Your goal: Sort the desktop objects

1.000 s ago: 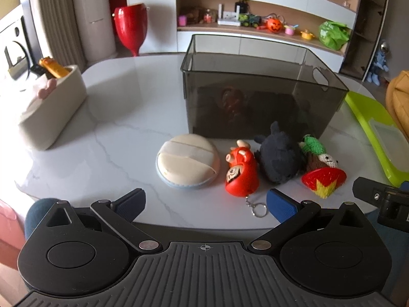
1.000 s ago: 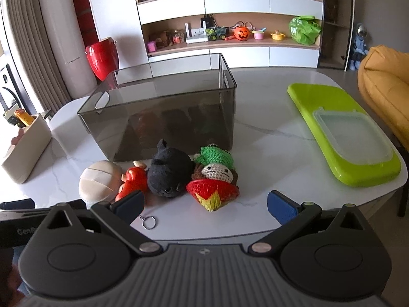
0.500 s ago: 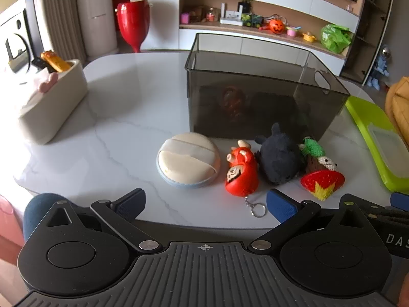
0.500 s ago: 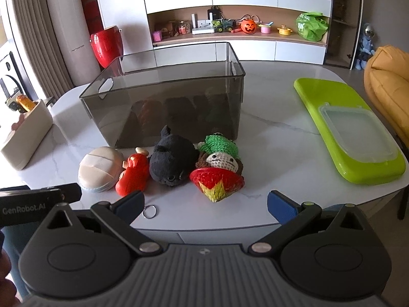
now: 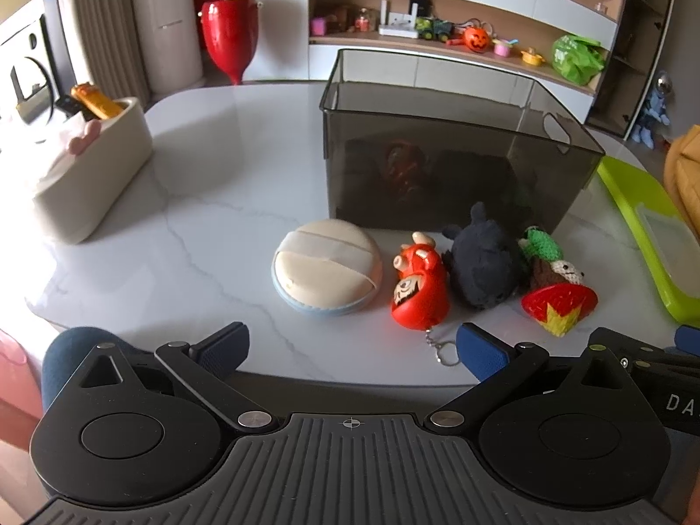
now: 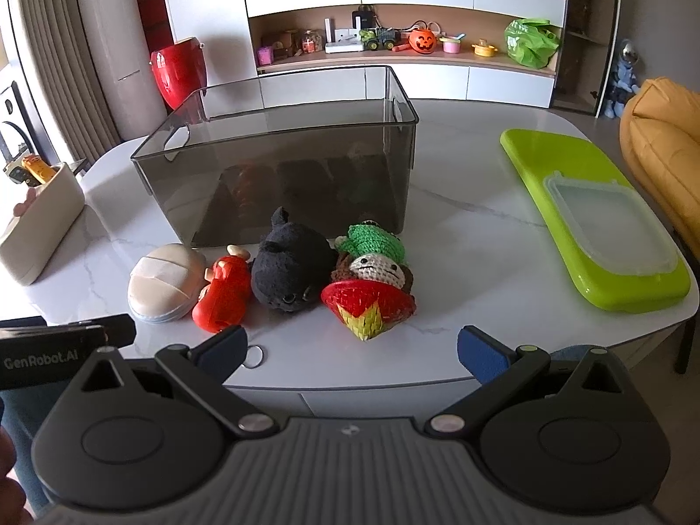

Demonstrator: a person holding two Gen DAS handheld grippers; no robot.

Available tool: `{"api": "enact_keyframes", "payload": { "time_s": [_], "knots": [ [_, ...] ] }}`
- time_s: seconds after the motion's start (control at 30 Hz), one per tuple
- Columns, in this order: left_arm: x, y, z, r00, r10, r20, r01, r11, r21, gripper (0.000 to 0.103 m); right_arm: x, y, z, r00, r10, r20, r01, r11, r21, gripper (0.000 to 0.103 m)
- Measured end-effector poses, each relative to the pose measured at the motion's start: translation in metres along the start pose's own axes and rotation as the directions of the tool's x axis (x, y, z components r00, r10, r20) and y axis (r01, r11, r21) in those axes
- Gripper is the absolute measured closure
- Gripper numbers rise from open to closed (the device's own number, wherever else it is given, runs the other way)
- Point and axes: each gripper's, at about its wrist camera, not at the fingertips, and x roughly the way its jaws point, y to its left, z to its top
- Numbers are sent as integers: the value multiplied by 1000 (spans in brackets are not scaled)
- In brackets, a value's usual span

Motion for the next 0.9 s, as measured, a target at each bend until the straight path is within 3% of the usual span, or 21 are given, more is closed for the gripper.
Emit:
{"api": "enact_keyframes", "payload": {
  "time_s": [0.9],
  "knots": [
    [1, 9, 3, 1000, 15, 1, -15, 1000, -17, 0, -2, 9, 2, 1000, 1, 13, -1, 1000, -18, 0]
  ]
}}
